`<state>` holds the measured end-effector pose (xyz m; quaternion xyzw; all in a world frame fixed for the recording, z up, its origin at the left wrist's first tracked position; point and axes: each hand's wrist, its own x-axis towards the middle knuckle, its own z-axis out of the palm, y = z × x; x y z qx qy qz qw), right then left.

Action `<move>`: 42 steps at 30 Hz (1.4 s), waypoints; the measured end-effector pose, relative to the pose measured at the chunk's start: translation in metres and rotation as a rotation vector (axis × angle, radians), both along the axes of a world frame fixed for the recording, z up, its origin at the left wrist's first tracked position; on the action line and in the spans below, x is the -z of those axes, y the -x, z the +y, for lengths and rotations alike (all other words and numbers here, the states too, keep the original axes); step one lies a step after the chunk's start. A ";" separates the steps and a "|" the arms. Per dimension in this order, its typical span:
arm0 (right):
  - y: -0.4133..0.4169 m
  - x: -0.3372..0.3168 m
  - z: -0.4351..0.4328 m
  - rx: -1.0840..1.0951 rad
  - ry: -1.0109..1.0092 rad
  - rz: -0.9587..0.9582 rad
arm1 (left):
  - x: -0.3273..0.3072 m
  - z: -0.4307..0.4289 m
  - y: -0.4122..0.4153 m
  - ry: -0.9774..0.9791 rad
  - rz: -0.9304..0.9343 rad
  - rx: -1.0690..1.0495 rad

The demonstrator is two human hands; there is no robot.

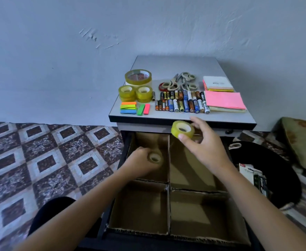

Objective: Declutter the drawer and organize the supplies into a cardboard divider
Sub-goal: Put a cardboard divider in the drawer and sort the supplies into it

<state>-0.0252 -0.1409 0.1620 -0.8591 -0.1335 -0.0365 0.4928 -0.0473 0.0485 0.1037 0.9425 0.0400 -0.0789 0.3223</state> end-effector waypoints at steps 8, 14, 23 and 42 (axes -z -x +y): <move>0.010 0.036 -0.015 0.065 0.018 0.052 | 0.049 -0.028 -0.062 -0.129 0.060 -0.111; 0.011 0.039 -0.016 0.082 0.038 0.068 | 0.059 -0.026 -0.062 -0.058 0.076 -0.165; 0.008 0.044 0.031 -0.023 0.107 0.087 | 0.014 0.019 -0.005 -0.046 -0.375 -0.091; -0.047 0.120 0.137 -0.057 0.920 0.080 | 0.053 0.055 0.017 0.205 -0.176 -0.378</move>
